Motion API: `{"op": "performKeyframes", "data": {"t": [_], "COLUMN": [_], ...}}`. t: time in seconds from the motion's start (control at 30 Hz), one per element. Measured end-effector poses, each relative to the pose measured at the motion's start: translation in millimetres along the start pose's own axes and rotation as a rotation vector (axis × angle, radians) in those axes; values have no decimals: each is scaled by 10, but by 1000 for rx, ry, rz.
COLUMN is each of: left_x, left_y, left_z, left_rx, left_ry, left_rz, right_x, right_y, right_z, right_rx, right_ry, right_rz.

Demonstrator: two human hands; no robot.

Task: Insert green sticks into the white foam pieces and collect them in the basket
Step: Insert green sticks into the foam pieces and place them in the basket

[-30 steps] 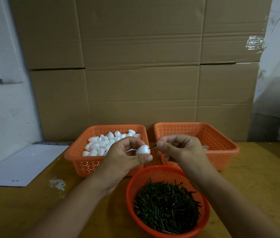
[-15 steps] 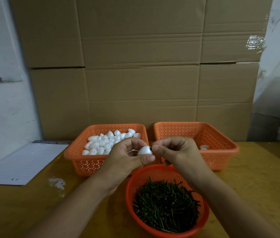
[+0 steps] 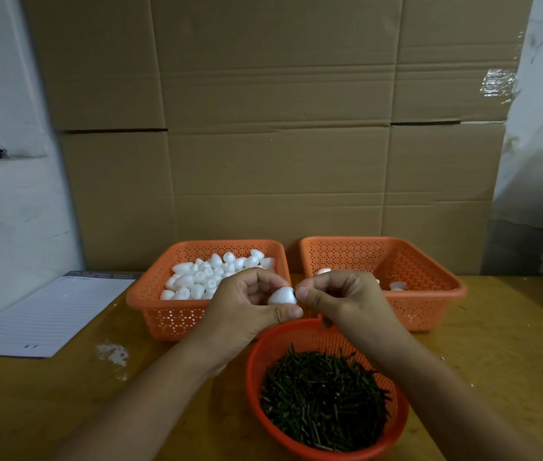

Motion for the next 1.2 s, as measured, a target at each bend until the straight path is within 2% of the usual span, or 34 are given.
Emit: {"op": "performKeyframes", "data": {"t": [0.17, 0.37, 0.9, 1.2], "left_x": [5, -6, -24, -33], "left_y": [38, 78, 36, 11], "left_z": [27, 80, 49, 43], "left_rx": [-11, 102, 152, 197], "left_ry": [13, 53, 0, 10], "left_rz": [-14, -25, -12, 8], "right_x": [-2, -13, -23, -21], "right_y": [0, 9, 76, 61], "right_z": [-13, 8, -34, -49], "right_rx": [-1, 1, 56, 66], "right_ry": [-15, -1, -69, -40], "right_rz": [3, 19, 34, 43]}}
Point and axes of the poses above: each hand's wrist, its own x-axis away from the middle knuckle, its own z-axis out of the back of the hand, y = z × x, the point moved 6 cm from there along -x, towards the middle knuckle, and after that the axes turned 13 degrees about z, right-handed, at the moved point
